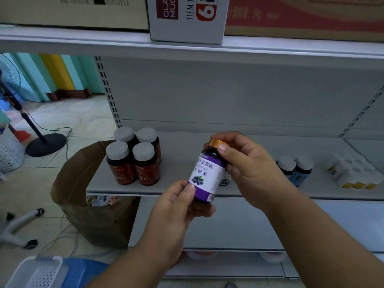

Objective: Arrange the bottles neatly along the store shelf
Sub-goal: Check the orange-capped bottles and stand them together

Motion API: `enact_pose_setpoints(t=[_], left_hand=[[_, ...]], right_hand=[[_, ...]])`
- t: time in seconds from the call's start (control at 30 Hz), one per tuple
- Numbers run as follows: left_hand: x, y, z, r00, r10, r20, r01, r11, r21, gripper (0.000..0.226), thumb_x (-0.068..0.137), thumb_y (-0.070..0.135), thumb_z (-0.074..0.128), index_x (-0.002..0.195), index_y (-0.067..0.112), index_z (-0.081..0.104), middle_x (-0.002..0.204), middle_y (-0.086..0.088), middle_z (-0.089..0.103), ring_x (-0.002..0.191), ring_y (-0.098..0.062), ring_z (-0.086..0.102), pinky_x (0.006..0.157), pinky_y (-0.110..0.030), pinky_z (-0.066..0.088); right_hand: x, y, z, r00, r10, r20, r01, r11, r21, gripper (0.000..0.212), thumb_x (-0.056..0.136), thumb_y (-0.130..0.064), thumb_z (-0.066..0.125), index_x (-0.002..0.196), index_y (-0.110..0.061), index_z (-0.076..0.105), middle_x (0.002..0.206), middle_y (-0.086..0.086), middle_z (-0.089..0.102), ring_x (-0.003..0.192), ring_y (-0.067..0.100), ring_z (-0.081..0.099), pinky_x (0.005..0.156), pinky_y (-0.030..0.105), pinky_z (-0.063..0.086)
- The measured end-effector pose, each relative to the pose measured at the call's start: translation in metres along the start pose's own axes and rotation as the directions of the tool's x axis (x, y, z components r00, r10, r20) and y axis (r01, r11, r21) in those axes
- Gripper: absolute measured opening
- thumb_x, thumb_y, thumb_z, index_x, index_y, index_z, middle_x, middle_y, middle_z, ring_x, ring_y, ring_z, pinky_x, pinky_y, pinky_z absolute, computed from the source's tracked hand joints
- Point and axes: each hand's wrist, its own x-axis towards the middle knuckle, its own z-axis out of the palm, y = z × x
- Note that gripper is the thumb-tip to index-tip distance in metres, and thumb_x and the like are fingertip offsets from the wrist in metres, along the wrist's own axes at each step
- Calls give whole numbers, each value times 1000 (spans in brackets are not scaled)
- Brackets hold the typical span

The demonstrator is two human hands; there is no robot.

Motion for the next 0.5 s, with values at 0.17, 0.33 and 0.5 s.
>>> enact_pose_setpoints(t=[0.17, 0.33, 0.5], left_hand=[[0, -3, 0, 993, -94, 77, 97, 994, -41, 58, 77, 49, 59, 118, 9, 66, 98, -25, 70, 83, -34, 68, 78, -42, 55], [3, -1, 1, 990, -100, 98, 101, 995, -6, 69, 73, 43, 71, 128, 7, 52, 103, -18, 71, 85, -29, 68, 81, -39, 54], [2, 5, -1, 946, -245, 211, 299, 913, -276, 51, 91, 40, 44, 118, 4, 68, 98, -30, 65, 74, -29, 63, 74, -40, 55]], right_hand=[[-5, -2, 4, 998, 8, -62, -10, 999, -31, 20, 82, -26, 71, 102, -22, 68, 100, 5, 72, 103, 32, 66, 93, 53, 50], [-4, -1, 7, 998, -13, -58, 9, 997, -72, 34, 79, -36, 74, 107, -20, 62, 98, 2, 70, 94, 20, 67, 74, 31, 55], [-5, -2, 5, 989, 52, 137, -73, 985, 156, 34, 84, -16, 54, 117, -18, 61, 103, 7, 68, 90, 26, 64, 74, 38, 51]])
